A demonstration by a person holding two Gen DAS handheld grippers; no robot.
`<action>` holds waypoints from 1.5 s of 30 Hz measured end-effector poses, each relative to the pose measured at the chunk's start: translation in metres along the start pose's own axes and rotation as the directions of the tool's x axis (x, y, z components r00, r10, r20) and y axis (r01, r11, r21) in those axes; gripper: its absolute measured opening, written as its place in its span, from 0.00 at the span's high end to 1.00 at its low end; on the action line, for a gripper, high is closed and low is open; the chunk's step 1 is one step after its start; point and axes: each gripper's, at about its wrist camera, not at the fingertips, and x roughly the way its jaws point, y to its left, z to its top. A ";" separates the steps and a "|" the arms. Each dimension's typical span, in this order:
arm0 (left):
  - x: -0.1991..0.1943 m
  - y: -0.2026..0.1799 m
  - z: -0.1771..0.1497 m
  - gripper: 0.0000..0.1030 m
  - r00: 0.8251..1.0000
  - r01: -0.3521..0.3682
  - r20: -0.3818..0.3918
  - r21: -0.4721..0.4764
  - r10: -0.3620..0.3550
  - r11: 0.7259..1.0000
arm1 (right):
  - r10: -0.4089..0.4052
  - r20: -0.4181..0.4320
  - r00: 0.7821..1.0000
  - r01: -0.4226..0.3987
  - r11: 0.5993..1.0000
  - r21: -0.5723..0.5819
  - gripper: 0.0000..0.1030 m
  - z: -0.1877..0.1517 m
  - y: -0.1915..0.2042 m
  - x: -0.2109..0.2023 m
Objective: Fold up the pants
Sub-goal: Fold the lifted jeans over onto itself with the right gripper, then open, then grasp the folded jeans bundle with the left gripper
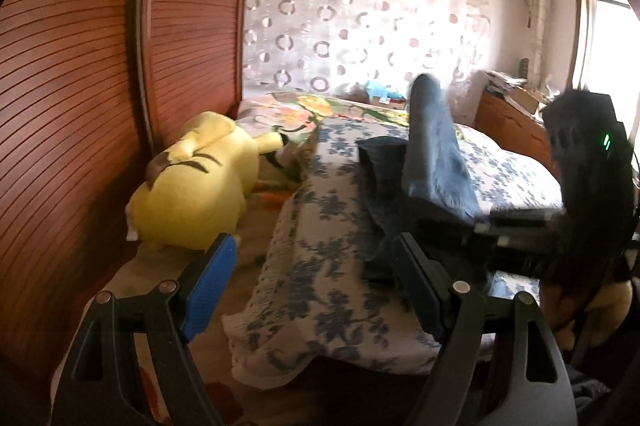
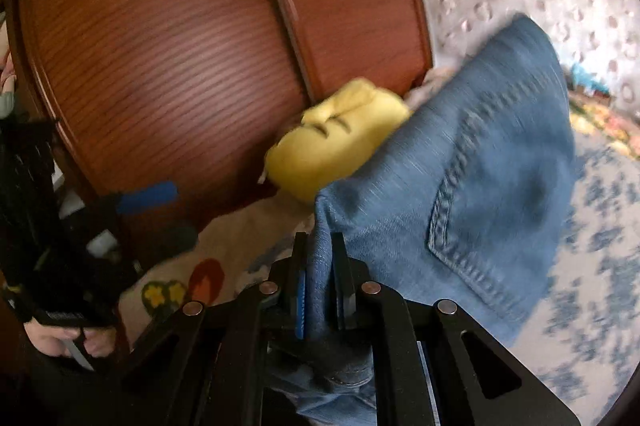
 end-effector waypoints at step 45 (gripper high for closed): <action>0.085 -0.043 -0.003 0.21 0.982 0.095 -0.165 0.039 -0.088 0.995 | -0.238 -0.017 0.971 0.239 0.969 0.068 0.34 0.064 -0.132 0.041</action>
